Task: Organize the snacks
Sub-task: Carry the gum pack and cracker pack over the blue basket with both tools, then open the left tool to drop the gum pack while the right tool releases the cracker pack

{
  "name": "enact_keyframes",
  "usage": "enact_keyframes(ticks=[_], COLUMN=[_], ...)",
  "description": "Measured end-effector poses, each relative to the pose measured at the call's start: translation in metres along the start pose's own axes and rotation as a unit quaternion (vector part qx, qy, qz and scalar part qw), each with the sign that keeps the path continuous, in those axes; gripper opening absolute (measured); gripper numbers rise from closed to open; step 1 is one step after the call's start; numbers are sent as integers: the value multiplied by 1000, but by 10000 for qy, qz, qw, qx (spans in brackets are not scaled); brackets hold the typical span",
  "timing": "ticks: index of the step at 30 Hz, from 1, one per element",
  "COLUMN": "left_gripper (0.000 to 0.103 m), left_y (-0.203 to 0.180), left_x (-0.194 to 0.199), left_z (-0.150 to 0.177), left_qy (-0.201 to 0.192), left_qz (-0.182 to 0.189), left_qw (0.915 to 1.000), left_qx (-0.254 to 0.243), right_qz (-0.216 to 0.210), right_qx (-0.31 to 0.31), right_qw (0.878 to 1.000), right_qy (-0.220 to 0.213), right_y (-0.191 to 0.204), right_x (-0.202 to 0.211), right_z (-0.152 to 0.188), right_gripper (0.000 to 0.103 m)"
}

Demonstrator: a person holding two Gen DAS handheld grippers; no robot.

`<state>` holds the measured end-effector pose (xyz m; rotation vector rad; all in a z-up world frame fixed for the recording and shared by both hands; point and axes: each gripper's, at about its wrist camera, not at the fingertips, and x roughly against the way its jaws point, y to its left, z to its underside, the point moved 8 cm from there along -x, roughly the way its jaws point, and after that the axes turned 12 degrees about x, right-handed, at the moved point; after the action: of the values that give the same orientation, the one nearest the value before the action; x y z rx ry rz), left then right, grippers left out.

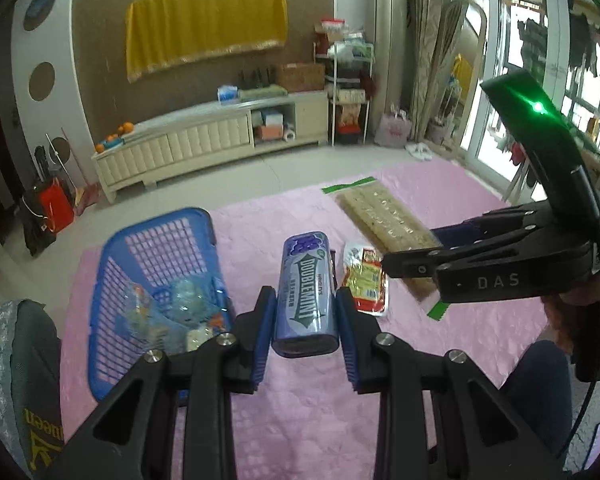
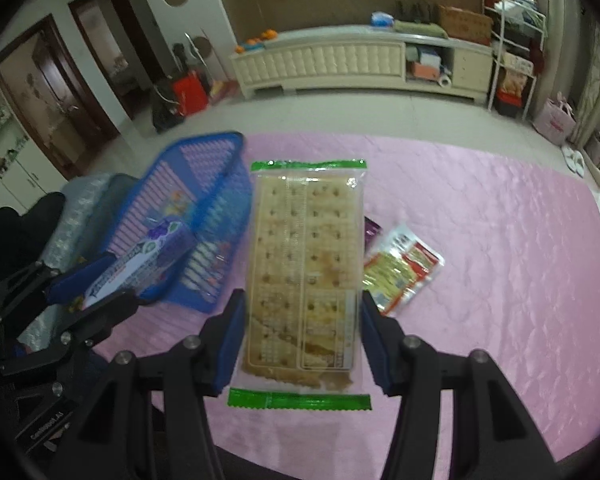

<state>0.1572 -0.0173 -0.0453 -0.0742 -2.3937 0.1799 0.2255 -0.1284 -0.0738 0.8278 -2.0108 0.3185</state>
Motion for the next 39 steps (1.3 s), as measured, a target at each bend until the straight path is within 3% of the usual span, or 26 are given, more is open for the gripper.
enact_keyframes(ticks=[15, 25, 39], left_gripper=[29, 29, 29], left_y=[99, 134, 137], left_x=[22, 0, -49], left_z=[-4, 12, 33], left_qy=[-250, 45, 515], left_qz=[-615, -528, -263], left_qw=[9968, 9962, 9950], left_qx=[449, 686, 814], right_qz=[-342, -372, -189], right_qx=[335, 470, 339], right_qw=[9989, 9979, 9975], right_qy=[-4, 231, 592], right_y=[78, 101, 97], right_x=[-24, -56, -89], right_z=[-38, -39, -32], right_gripper=[59, 59, 59])
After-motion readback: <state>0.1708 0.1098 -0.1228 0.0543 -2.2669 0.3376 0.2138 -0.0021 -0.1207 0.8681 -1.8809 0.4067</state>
